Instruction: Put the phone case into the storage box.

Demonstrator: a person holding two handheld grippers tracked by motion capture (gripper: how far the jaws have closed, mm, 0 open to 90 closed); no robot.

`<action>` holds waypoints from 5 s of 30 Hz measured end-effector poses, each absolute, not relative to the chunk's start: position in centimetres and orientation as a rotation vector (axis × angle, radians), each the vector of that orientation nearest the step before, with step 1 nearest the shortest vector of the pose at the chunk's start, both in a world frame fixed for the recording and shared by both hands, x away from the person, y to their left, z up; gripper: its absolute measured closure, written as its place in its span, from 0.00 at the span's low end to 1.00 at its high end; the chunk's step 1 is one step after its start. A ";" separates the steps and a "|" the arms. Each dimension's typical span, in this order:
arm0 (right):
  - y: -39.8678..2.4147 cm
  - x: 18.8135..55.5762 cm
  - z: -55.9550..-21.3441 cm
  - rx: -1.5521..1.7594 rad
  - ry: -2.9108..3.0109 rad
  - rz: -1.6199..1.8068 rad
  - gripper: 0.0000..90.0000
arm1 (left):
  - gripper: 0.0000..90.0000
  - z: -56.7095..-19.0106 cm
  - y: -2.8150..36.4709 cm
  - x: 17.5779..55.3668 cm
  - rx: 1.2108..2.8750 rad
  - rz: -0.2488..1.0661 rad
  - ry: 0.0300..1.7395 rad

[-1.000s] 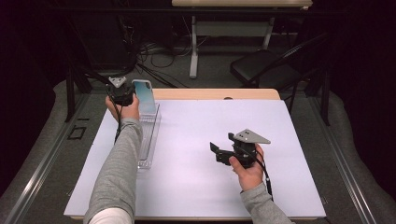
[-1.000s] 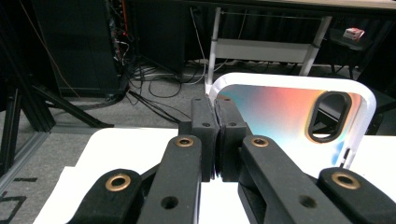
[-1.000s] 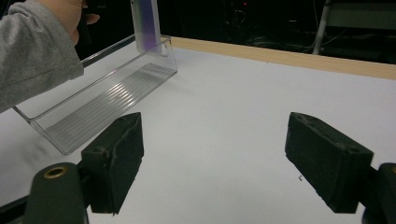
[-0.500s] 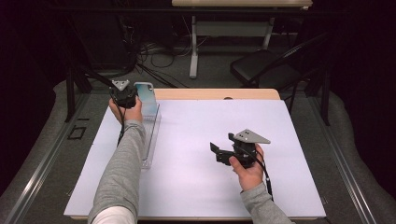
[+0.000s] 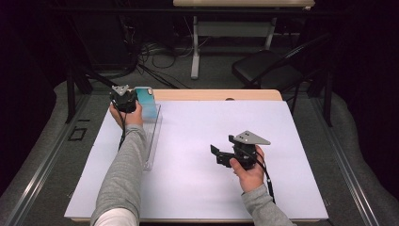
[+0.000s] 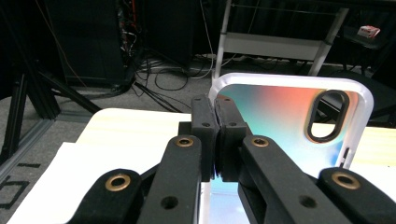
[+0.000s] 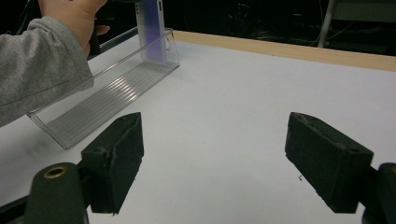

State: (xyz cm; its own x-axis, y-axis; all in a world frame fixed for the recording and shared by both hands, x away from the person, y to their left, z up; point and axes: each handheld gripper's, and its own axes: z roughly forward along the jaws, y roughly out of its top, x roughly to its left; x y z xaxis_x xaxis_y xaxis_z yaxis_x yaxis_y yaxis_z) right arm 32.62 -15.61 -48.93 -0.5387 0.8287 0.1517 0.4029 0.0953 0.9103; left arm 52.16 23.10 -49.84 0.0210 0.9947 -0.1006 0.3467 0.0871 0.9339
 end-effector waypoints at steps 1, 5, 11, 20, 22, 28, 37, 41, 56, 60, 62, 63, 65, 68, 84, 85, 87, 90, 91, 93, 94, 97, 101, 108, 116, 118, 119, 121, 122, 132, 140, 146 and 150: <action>-15.6 32.6 -49.0 1.209 1.980 1.432 0.22 | 0.98 -49.9 23.1 52.2 1.407 0.922 1.477; -15.5 32.6 -49.0 1.211 1.980 1.434 0.22 | 0.98 -50.1 22.9 52.3 1.403 0.922 1.479; -15.6 32.6 -49.0 1.213 1.981 1.434 0.22 | 0.98 -50.2 22.8 52.3 1.415 0.921 1.478; -15.5 32.7 -49.1 1.211 1.983 1.438 0.22 | 0.97 -50.3 22.6 52.4 1.452 0.918 1.456; -15.5 32.7 -49.1 1.211 1.985 1.440 0.22 | 0.97 -50.3 22.5 52.4 1.454 0.919 1.454; -15.5 32.6 -49.1 1.211 1.988 1.438 0.22 | 0.95 -50.3 22.6 52.4 1.455 0.916 1.451; -15.5 32.7 -49.1 1.206 1.992 1.432 0.22 | 0.87 -50.3 22.6 52.4 1.464 0.923 1.450; -15.4 32.7 -49.1 1.205 1.990 1.434 0.22 | 0.81 -50.3 22.6 52.4 1.467 0.925 1.460; -15.3 32.7 -49.1 1.208 1.990 1.443 0.22 | 0.57 -50.1 22.9 52.2 1.462 0.918 1.488; -15.3 32.7 -49.1 1.207 1.992 1.446 0.22 | 0.53 -49.9 23.1 52.1 1.452 0.909 1.494; -15.3 32.7 -49.1 1.207 1.996 1.441 0.22 | 0.52 -49.7 23.1 52.0 1.449 0.910 1.496; -15.2 32.7 -49.1 1.204 1.997 1.440 0.22 | 0.52 -49.7 23.1 51.9 1.450 0.911 1.496; -15.2 32.7 -49.1 1.200 1.994 1.441 0.22 | 0.51 -49.6 23.1 51.9 1.453 0.913 1.500; -15.3 32.7 -49.1 1.200 1.998 1.437 0.22 | 0.50 -49.4 23.0 51.7 1.456 0.919 1.497; -15.0 32.6 -49.1 1.192 2.002 1.445 0.22 | 0.49 -48.1 24.0 50.4 1.499 0.911 1.539; -15.0 32.6 -49.1 1.192 2.002 1.445 0.22 | 0.49 -48.0 24.1 50.2 1.498 0.908 1.538; -14.9 32.6 -49.1 1.192 2.001 1.450 0.22 | 0.49 -47.8 24.3 50.0 1.501 0.911 1.536; -14.9 32.6 -49.1 1.193 2.007 1.446 0.22 | 0.49 -47.3 24.4 49.9 1.502 0.904 1.515; -14.9 32.7 -49.1 1.191 2.009 1.446 0.22 | 0.50 -47.2 24.5 49.8 1.502 0.901 1.507; -14.9 32.7 -49.1 1.189 2.010 1.445 0.22 | 0.50 -47.0 24.7 49.6 1.489 0.888 1.488; -14.9 32.7 -49.1 1.191 2.009 1.445 0.22 | 0.50 -46.8 24.7 49.4 1.485 0.892 1.486; -15.1 32.8 -49.1 1.188 2.007 1.445 0.22 | 0.50 -46.3 24.9 49.1 1.481 0.903 1.470; -15.1 32.8 -49.1 1.191 2.006 1.448 0.22 | 0.50 -45.8 24.9 48.7 1.490 0.868 1.458; -15.1 32.9 -49.1 1.189 2.007 1.450 0.22 | 0.40 -45.3 24.5 48.0 1.523 0.809 1.450; -15.1 33.0 -49.2 1.197 2.008 1.449 0.22 | 0.33 -44.9 24.6 47.0 1.512 0.725 1.389; -15.1 33.0 -49.2 1.189 2.010 1.450 0.22 | 0.31 -44.7 24.7 46.6 1.534 0.704 1.367; -15.1 33.0 -49.2 1.188 2.011 1.450 0.22 | 0.28 -44.6 24.7 46.4 1.544 0.695 1.354; -15.1 33.1 -49.3 1.184 2.015 1.449 0.22 | 0.24 -44.3 24.8 45.9 1.559 0.678 1.319; -15.0 33.1 -49.3 1.175 2.018 1.444 0.22 | 0.22 -44.2 24.9 45.6 1.563 0.668 1.300; -15.0 32.8 -49.1 1.179 2.031 1.434 0.18 | 0.17 -42.9 24.6 43.0 1.625 0.628 1.193; -14.7 32.7 -49.0 1.181 2.031 1.344 0.16 | 0.17 -42.6 24.3 40.3 1.648 0.602 1.112; -14.6 32.6 -48.8 1.179 2.027 1.335 0.16 | 0.17 -42.2 23.9 38.5 1.676 0.573 1.037; -14.6 32.7 -48.8 1.170 2.034 1.323 0.16 | 0.17 -42.0 23.8 37.5 1.690 0.557 0.994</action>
State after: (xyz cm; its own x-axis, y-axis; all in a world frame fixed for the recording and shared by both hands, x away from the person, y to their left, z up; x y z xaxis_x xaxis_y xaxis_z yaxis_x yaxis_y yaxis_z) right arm 32.66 -14.57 -48.75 -0.5426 0.8363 0.0789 0.4108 0.1823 0.8933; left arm 37.49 23.82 -41.99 0.5467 0.8305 -0.1068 0.3423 -0.1053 0.9337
